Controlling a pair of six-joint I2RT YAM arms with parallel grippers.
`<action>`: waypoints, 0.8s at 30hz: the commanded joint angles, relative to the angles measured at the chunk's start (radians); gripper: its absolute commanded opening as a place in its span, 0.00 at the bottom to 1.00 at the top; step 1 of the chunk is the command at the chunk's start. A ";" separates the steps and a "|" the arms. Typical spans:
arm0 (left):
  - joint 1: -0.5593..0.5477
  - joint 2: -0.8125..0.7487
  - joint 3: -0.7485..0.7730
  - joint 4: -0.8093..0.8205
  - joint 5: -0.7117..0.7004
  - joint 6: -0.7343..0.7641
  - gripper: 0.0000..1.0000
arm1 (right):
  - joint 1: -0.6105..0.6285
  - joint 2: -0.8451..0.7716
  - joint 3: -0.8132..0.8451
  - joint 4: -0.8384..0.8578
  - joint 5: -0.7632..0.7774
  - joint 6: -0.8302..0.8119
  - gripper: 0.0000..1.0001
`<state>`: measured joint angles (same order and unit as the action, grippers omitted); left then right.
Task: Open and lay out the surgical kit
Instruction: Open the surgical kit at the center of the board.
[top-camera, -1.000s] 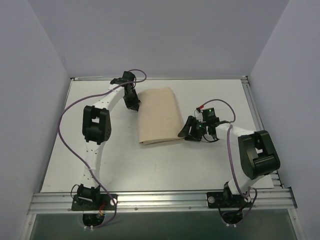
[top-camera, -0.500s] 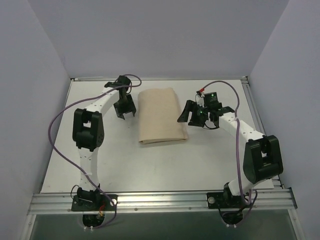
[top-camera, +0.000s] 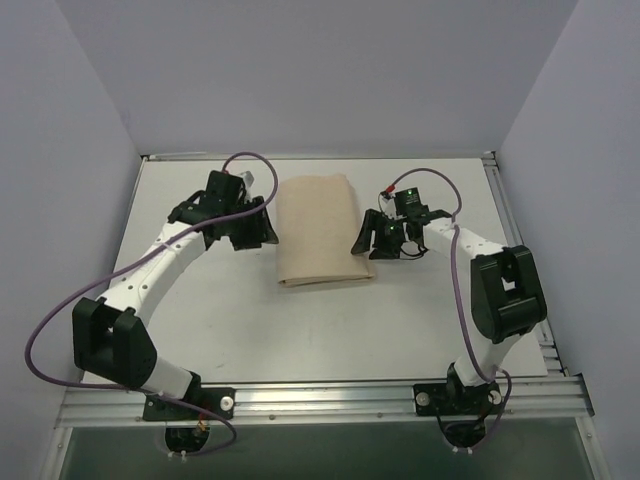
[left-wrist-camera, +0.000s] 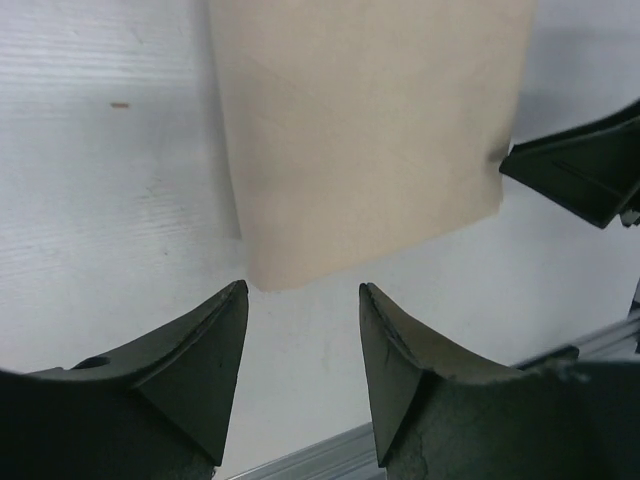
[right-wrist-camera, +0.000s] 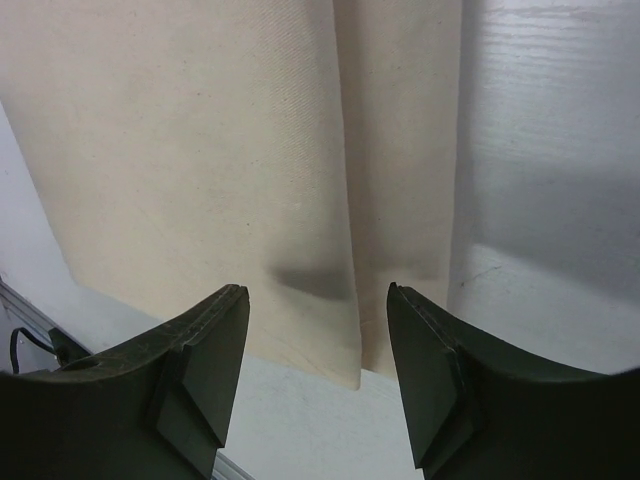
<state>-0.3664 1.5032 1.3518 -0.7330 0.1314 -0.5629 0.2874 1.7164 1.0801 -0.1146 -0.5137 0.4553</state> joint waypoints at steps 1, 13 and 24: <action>-0.011 -0.043 -0.095 0.144 0.157 -0.023 0.57 | 0.024 0.014 -0.006 0.027 -0.028 0.013 0.57; -0.213 -0.041 0.000 0.182 -0.027 0.150 0.69 | 0.061 -0.021 0.062 0.038 -0.104 0.111 0.00; -0.457 0.144 0.110 0.224 -0.374 0.274 0.79 | 0.064 -0.046 0.133 0.095 -0.213 0.416 0.00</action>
<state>-0.7872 1.6154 1.4109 -0.5556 -0.1181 -0.3527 0.3424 1.7164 1.1915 -0.0483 -0.6735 0.7525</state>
